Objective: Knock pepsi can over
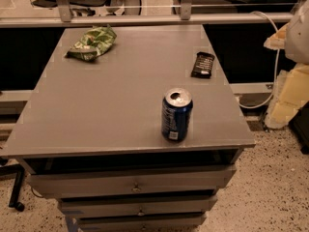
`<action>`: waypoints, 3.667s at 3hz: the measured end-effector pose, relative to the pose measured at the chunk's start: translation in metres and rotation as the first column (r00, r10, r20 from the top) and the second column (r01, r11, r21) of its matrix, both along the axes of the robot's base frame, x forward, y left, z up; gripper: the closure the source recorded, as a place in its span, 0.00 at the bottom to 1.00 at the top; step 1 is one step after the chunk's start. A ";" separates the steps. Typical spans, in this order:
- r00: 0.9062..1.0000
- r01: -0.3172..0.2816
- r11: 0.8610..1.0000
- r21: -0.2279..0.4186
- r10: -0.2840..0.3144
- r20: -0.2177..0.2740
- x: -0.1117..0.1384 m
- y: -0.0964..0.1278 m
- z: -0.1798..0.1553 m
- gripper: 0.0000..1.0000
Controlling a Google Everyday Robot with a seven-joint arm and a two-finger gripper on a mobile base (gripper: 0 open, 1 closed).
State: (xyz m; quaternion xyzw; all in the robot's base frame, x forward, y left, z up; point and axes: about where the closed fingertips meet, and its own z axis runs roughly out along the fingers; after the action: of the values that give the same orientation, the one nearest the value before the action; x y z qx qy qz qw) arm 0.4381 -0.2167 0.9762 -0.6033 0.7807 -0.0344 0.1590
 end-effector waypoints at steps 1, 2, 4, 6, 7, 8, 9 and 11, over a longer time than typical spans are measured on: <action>1.000 0.000 1.000 0.000 0.000 0.000 0.000 0.000 0.000 0.00; 1.000 -0.013 0.998 0.062 0.012 0.016 0.002 0.005 -0.008 0.00; 0.993 -0.112 0.934 0.339 0.098 0.059 0.031 0.047 -0.064 0.00; 0.986 -0.169 0.769 0.617 0.140 0.095 0.063 0.114 -0.109 0.00; 0.978 -0.203 0.687 0.698 0.170 0.117 0.077 0.151 -0.108 0.00; 0.966 -0.242 0.624 0.743 0.224 0.127 0.090 0.192 -0.087 0.00; 0.952 -0.275 0.586 0.763 0.277 0.130 0.098 0.227 -0.064 0.00; 0.942 -0.282 0.570 0.772 0.317 0.110 0.100 0.247 -0.056 0.00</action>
Offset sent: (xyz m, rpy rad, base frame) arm 0.0059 0.0132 -0.0254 0.1748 -0.0247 0.0368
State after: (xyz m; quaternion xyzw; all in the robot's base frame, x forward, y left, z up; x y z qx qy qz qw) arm 0.5384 0.0299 0.9199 -0.5985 0.6077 0.3458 0.3910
